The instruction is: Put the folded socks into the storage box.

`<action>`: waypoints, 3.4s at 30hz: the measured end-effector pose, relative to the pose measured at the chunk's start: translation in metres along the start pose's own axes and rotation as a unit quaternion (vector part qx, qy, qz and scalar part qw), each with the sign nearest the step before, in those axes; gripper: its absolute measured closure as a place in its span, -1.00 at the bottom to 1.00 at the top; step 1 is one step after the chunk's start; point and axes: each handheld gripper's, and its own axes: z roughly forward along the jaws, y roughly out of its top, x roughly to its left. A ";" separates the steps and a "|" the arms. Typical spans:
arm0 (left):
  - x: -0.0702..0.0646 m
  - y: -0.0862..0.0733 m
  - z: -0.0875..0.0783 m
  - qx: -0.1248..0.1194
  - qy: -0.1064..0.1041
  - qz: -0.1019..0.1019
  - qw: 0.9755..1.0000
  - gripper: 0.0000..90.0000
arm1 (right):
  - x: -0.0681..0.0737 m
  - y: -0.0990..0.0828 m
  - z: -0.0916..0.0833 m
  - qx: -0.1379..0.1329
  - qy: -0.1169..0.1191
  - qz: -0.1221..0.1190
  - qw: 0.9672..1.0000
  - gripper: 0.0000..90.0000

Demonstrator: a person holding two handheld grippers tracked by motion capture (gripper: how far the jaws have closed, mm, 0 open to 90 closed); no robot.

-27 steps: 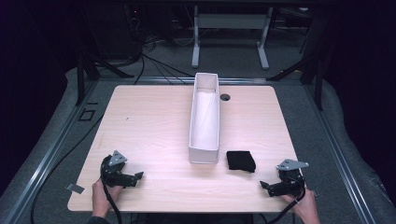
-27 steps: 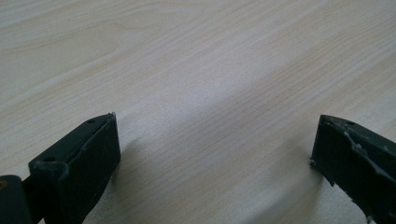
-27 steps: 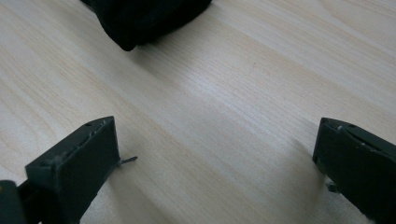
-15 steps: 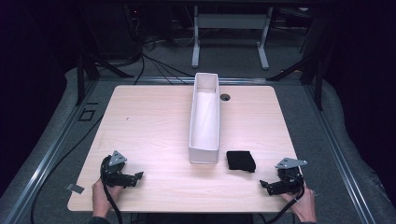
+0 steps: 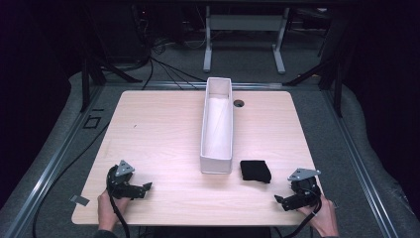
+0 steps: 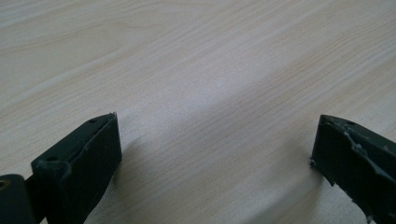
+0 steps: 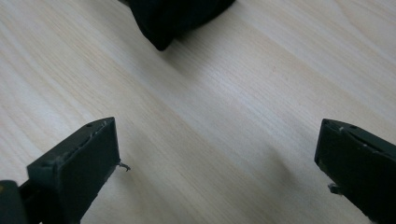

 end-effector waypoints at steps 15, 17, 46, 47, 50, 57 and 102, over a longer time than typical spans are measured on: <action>0.000 0.000 0.000 0.000 0.000 -0.001 1.000 -0.97 | 0.013 0.030 -0.009 0.007 0.010 -0.035 0.999 -1.00; 0.000 0.000 0.000 0.000 0.000 0.000 1.000 -0.97 | 0.013 0.034 -0.009 0.005 0.012 -0.039 0.999 -1.00; 0.000 0.000 0.000 0.000 0.000 -0.001 1.000 -0.97 | 0.025 0.082 0.006 0.022 0.041 -0.088 0.995 -0.97; 0.000 0.000 0.000 0.000 0.000 -0.001 1.000 -0.97 | 0.025 0.083 0.006 0.025 0.040 -0.090 0.995 -0.97; 0.000 0.000 0.000 0.000 0.001 0.000 1.000 -0.97 | 0.026 0.087 0.009 0.023 0.040 -0.092 0.995 -0.97; 0.000 0.000 0.000 0.001 0.002 -0.001 1.000 -0.96 | 0.028 0.094 0.012 0.031 0.053 -0.103 0.993 -0.95; 0.000 0.000 0.000 0.000 0.005 -0.004 1.000 -0.97 | 0.033 0.099 0.049 0.061 -0.011 -0.121 0.991 0.17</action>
